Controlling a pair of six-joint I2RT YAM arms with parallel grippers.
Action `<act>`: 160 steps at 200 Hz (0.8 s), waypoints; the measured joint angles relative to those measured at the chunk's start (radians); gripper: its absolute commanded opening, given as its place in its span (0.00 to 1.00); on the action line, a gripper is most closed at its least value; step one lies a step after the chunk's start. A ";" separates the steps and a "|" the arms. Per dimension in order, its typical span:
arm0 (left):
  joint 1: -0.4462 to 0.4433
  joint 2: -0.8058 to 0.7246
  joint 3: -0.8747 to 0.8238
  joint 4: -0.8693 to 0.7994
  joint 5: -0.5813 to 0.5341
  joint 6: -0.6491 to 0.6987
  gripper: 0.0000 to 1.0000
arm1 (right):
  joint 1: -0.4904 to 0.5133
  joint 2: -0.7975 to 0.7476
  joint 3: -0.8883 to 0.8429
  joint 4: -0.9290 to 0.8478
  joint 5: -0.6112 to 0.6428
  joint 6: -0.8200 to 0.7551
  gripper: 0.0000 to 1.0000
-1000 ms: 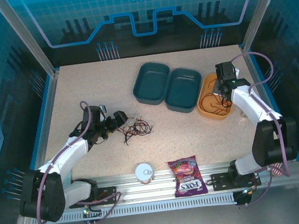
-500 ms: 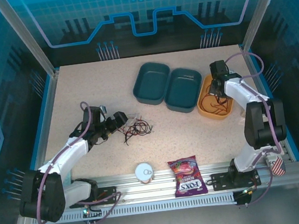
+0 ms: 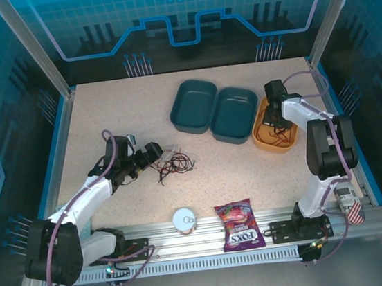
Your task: Untangle the cables
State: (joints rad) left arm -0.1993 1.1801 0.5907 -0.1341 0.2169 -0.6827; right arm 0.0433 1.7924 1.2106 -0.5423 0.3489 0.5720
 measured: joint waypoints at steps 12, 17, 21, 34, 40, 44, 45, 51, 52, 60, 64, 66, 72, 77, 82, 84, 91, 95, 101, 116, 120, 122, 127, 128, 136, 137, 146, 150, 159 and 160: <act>0.000 -0.003 0.000 -0.001 0.000 0.000 0.99 | -0.001 0.001 0.006 0.000 -0.012 -0.004 0.15; 0.000 -0.005 0.000 -0.002 0.000 0.000 0.99 | -0.001 0.000 0.008 0.000 -0.015 -0.010 0.19; 0.000 -0.006 0.000 -0.002 -0.001 0.000 0.99 | -0.001 0.000 0.008 0.001 -0.018 -0.014 0.22; 0.000 -0.010 0.000 -0.003 -0.002 0.000 0.99 | -0.001 -0.005 0.008 -0.002 -0.022 -0.026 0.30; 0.000 -0.010 0.000 -0.003 -0.002 0.000 0.99 | -0.001 -0.012 0.006 -0.002 -0.022 -0.028 0.33; 0.000 -0.011 0.000 -0.003 -0.002 0.000 0.99 | -0.001 -0.018 0.006 -0.004 -0.022 -0.024 0.36; 0.000 -0.011 0.000 -0.003 -0.003 0.000 0.99 | -0.001 -0.020 0.006 -0.005 -0.023 -0.026 0.36; 0.000 -0.011 0.000 -0.003 -0.003 0.000 0.99 | -0.001 -0.034 0.005 -0.007 -0.024 -0.027 0.40; 0.000 -0.011 0.000 -0.003 -0.002 0.000 0.99 | -0.001 -0.036 0.005 -0.007 -0.023 -0.029 0.41; 0.000 -0.011 0.000 -0.003 -0.003 0.000 0.99 | -0.001 -0.060 0.004 -0.012 -0.024 -0.036 0.43; 0.000 -0.011 0.000 -0.003 -0.003 0.000 0.99 | -0.001 -0.073 0.003 -0.014 -0.023 -0.035 0.45; 0.000 -0.011 0.000 -0.003 -0.003 0.000 0.99 | -0.001 -0.081 0.003 -0.016 -0.023 -0.037 0.45; 0.000 -0.011 0.000 -0.003 -0.003 0.000 0.99 | -0.001 -0.103 0.002 -0.019 -0.021 -0.038 0.47; 0.000 -0.011 0.000 -0.004 -0.004 0.000 0.99 | -0.001 -0.122 0.001 -0.021 -0.019 -0.042 0.48; 0.000 -0.011 0.000 -0.004 -0.007 0.000 0.99 | -0.001 -0.142 0.001 -0.023 -0.017 -0.046 0.51; 0.000 -0.011 0.000 -0.004 -0.008 0.000 0.99 | -0.001 -0.149 0.001 -0.024 -0.016 -0.044 0.52; 0.000 -0.011 0.000 -0.004 -0.010 0.000 0.99 | -0.001 -0.178 0.001 -0.027 -0.016 -0.046 0.56; 0.000 -0.011 0.000 -0.004 -0.011 0.000 0.99 | -0.001 -0.192 0.001 -0.028 -0.016 -0.053 0.60; 0.000 -0.011 0.000 -0.005 -0.011 0.000 0.99 | -0.001 -0.217 0.000 -0.031 -0.014 -0.059 0.65; 0.000 -0.011 0.000 -0.010 -0.013 0.001 0.99 | 0.002 -0.270 -0.003 -0.037 -0.008 -0.071 0.99; 0.000 -0.011 0.000 -0.011 -0.014 0.001 0.99 | 0.006 -0.285 -0.005 -0.039 -0.006 -0.067 1.00; 0.000 -0.011 0.000 -0.011 -0.014 0.001 0.99 | 0.008 -0.294 -0.006 -0.038 -0.005 -0.074 1.00; 0.000 -0.011 0.000 -0.013 -0.014 0.001 0.99 | 0.016 -0.314 -0.009 -0.040 0.002 -0.078 1.00; 0.000 -0.011 0.000 -0.014 -0.014 0.001 0.99 | 0.017 -0.316 -0.010 -0.040 0.003 -0.079 1.00; 0.000 -0.011 0.000 -0.017 -0.014 0.001 0.99 | 0.034 -0.347 -0.016 -0.042 0.010 -0.087 1.00; 0.000 -0.011 0.000 -0.017 -0.014 0.001 0.99 | 0.036 -0.349 -0.017 -0.042 0.011 -0.088 1.00; 0.000 -0.011 0.000 -0.019 -0.015 0.001 0.99 | 0.063 -0.382 -0.022 -0.045 0.018 -0.095 1.00; 0.000 -0.011 0.000 -0.019 -0.015 0.001 0.99 | 0.078 -0.396 -0.023 -0.045 0.021 -0.098 1.00; 0.000 -0.011 0.000 -0.018 -0.018 0.001 0.99 | 0.111 -0.423 -0.025 -0.045 0.029 -0.101 1.00; 0.000 -0.011 0.000 -0.018 -0.018 0.001 0.99 | 0.114 -0.425 -0.025 -0.045 0.031 -0.101 1.00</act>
State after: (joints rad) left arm -0.1993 1.1694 0.5907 -0.1524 0.1993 -0.6819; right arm 0.1577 1.3670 1.1858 -0.5873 0.3794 0.4706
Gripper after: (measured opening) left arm 0.992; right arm 0.995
